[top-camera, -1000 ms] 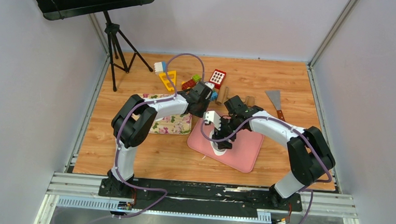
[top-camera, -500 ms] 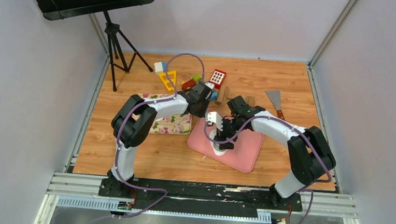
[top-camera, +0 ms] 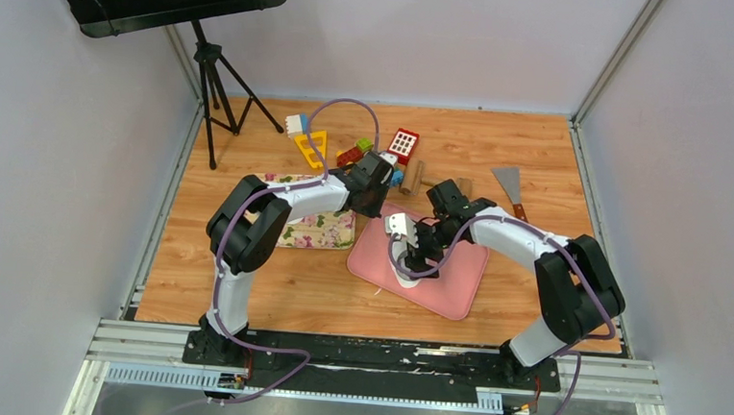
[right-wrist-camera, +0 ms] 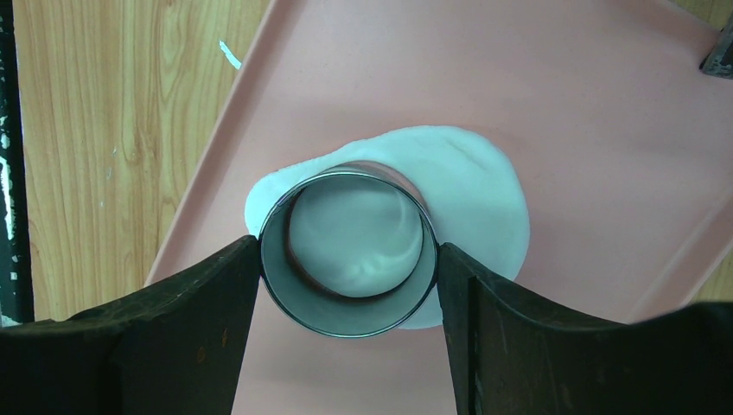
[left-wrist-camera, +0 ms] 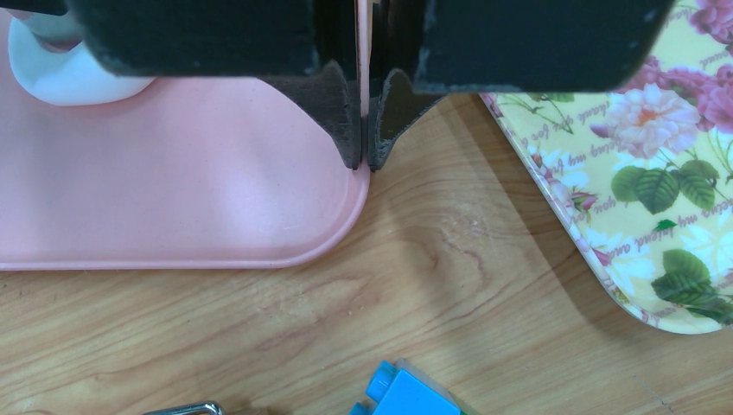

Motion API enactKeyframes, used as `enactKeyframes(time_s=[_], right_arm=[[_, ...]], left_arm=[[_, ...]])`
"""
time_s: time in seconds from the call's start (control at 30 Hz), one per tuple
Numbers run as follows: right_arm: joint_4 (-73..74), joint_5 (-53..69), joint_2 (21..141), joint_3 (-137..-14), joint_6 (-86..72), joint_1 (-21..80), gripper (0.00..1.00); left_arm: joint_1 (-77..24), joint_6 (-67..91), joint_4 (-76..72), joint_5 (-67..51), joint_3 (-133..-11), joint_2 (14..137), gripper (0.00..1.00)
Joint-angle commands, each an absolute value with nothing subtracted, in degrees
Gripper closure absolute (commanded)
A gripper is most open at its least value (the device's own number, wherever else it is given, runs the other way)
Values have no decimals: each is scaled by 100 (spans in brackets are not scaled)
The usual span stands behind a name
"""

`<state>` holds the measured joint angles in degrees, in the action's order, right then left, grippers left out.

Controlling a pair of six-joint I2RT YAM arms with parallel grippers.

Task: Roll out the dumpling wrappers from the dough
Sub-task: Press the dumpling wrapper on the work surface.

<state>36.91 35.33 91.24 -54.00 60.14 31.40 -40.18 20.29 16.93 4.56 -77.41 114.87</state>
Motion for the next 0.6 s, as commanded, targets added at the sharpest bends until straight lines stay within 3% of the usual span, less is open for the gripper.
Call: enactKeyframes(time_s=[0.0,0.33,0.57], right_arm=[[4448,3175,9382,-5052,6575,2981,33],[4747,3288,9642,-5379,7038,2962,33],[4275,3374,9743,-5536,6174,3000,33]], left_arm=[[-4113,1947,2109,290,-7774,11505,100],[-4113,1950,2109,264,-7775,11516,100],[-4114,1958,2100,272,-7765,11496,100]])
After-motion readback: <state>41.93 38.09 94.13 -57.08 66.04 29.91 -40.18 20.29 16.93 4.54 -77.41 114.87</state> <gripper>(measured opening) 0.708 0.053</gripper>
